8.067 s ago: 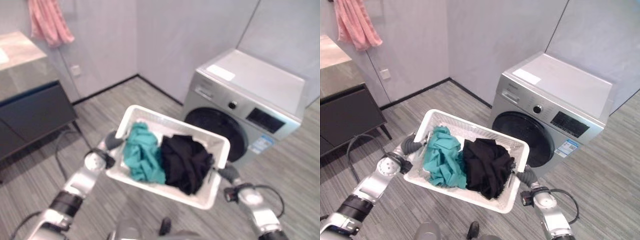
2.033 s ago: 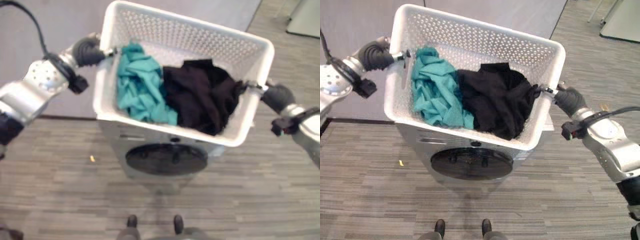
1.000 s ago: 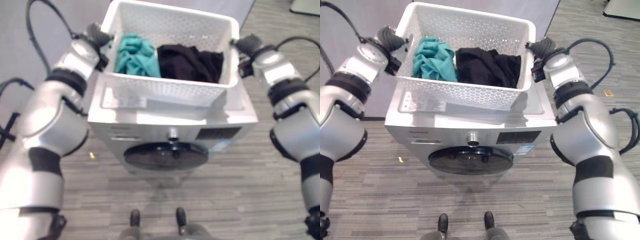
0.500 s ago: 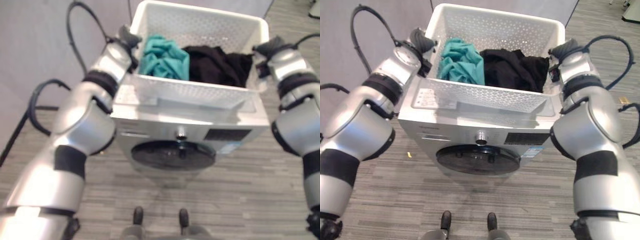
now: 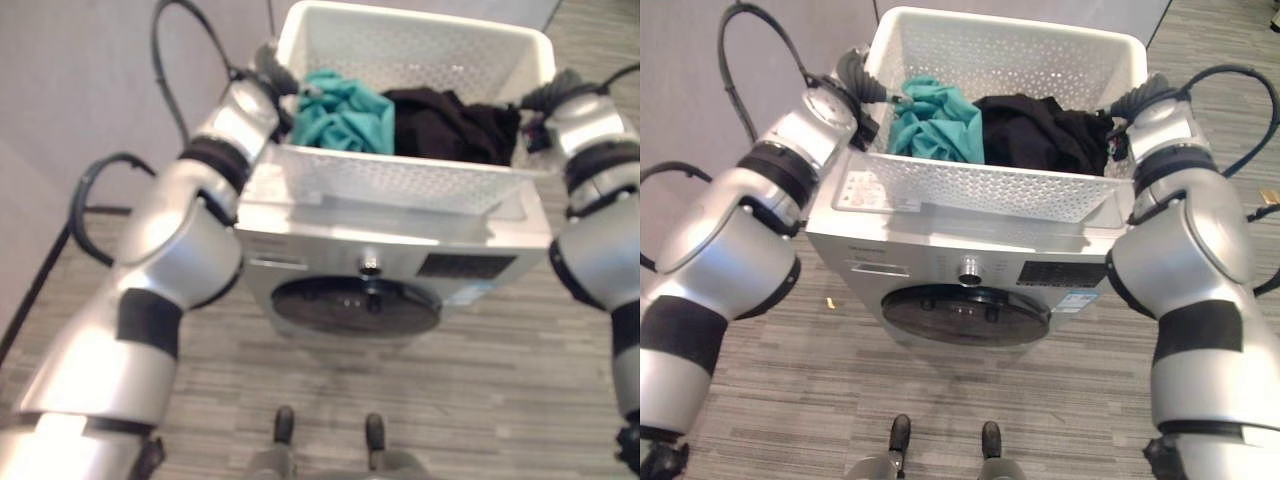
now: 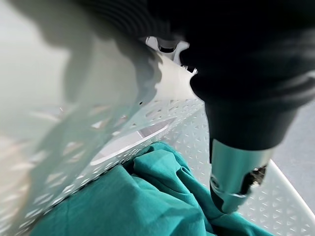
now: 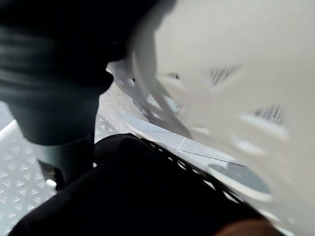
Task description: Grab the laundry basket,head to the washer,open it,put in the laundry and shut it.
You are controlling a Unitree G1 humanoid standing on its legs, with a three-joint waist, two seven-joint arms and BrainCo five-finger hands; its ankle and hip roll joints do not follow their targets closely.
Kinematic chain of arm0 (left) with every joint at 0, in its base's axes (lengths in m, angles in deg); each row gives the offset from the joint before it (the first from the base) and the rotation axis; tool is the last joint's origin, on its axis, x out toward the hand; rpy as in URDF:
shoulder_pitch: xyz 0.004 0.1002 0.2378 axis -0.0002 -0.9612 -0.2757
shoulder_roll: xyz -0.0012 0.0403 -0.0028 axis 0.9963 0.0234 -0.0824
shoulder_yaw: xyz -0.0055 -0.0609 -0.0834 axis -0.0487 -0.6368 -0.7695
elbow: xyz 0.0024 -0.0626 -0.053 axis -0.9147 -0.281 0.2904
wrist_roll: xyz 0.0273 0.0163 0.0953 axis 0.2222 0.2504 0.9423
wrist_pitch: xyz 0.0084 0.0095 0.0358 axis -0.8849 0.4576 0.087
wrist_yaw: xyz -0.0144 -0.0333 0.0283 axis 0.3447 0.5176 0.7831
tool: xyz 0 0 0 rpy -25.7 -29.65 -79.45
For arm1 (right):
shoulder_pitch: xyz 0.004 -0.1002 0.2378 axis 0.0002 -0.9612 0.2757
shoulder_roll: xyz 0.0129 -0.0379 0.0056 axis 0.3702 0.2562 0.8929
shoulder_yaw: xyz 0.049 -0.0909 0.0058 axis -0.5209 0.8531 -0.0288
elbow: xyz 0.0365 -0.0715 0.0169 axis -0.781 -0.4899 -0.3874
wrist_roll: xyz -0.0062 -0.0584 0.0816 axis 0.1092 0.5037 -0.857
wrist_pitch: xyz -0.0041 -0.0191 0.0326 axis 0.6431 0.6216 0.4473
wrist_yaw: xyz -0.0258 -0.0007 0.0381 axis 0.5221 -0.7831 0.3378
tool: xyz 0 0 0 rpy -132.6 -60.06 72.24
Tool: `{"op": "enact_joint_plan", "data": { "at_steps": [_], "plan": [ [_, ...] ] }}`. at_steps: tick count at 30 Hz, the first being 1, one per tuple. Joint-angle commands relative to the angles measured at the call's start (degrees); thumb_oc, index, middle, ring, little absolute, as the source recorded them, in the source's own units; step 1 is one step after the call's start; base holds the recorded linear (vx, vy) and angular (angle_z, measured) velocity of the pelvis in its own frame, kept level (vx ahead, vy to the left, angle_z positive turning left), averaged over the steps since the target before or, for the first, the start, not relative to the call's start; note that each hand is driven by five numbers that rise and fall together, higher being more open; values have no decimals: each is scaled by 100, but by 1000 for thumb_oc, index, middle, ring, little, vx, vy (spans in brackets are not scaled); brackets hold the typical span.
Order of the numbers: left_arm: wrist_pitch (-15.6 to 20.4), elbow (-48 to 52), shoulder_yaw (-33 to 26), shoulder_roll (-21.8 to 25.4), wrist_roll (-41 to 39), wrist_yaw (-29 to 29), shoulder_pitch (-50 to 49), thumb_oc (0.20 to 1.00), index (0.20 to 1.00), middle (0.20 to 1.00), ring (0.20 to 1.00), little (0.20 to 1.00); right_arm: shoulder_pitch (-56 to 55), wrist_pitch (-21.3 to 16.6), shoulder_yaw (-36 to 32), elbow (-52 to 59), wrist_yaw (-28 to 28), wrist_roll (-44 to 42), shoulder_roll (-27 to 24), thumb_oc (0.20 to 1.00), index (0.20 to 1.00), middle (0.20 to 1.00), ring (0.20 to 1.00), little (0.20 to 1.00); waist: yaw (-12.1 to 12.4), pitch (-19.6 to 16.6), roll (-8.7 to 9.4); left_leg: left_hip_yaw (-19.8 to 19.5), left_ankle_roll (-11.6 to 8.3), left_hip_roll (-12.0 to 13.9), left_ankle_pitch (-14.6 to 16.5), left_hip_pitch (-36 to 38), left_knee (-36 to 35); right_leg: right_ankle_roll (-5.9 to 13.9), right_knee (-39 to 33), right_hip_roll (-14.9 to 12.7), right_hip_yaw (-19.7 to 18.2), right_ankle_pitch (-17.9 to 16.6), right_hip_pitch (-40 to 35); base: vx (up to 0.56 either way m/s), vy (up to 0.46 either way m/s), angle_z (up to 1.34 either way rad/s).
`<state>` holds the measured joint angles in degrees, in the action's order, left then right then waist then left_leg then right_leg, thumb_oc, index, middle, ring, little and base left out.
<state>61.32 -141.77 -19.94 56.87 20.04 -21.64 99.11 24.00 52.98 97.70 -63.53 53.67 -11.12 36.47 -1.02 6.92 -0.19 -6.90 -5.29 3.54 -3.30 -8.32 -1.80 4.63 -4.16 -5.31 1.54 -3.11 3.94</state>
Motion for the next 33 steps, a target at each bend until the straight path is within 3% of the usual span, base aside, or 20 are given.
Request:
{"op": "enact_joint_plan", "data": {
  "at_steps": [1,18,22,33],
  "plan": [
    [379,-266,207,-688,48,-76,1072,1000,1000,1000,1000,1000,1095,-239,266,-200,-174,-129,340,1000,1000,1000,1000,1000,77,614,-145,-24,101,299,308,317,48,264,634,-285,77,249,408,0,0,0],
    [566,-18,-156,-584,-925,119,1383,1000,1000,1000,1000,1000,1556,-293,57,-45,283,-671,255,1000,1000,1000,1000,1000,93,426,-194,4,79,316,295,426,-134,291,526,-294,109,253,347,11,-3,1],
    [681,-25,-124,-378,-919,282,1772,1000,1000,1000,1000,1000,1833,-451,19,63,446,-841,456,1000,1000,1000,1000,1000,41,217,-201,107,62,354,338,598,-194,307,470,-268,65,283,244,110,4,-6],
    [785,-95,177,-409,-477,302,1944,1000,1000,1000,1000,1000,1853,-586,55,157,451,-898,685,1000,1000,1000,1000,1000,4,1,-203,161,51,385,396,813,-271,310,413,-254,67,346,53,44,-8,-5]
  ]
}}
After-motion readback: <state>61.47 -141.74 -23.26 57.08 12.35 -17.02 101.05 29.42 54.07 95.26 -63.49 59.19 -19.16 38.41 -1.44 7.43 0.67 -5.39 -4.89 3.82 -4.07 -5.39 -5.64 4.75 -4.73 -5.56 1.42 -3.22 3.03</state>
